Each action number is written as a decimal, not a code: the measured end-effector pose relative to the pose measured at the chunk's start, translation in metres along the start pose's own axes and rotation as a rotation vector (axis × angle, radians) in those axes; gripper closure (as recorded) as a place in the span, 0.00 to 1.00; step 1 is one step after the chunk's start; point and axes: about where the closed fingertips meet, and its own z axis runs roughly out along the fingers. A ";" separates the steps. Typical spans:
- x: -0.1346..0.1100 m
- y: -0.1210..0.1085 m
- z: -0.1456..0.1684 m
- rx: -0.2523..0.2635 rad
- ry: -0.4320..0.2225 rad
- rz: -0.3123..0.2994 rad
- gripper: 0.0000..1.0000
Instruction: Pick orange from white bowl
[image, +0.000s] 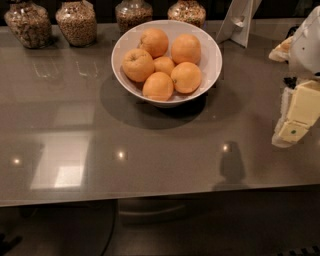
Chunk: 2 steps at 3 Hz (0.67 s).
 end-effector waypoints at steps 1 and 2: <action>0.000 0.000 0.000 0.000 0.000 0.000 0.00; -0.007 -0.005 0.002 0.016 -0.031 -0.013 0.00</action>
Offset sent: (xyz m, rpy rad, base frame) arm 0.0154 0.0122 -0.0046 0.0497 -0.0365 0.0408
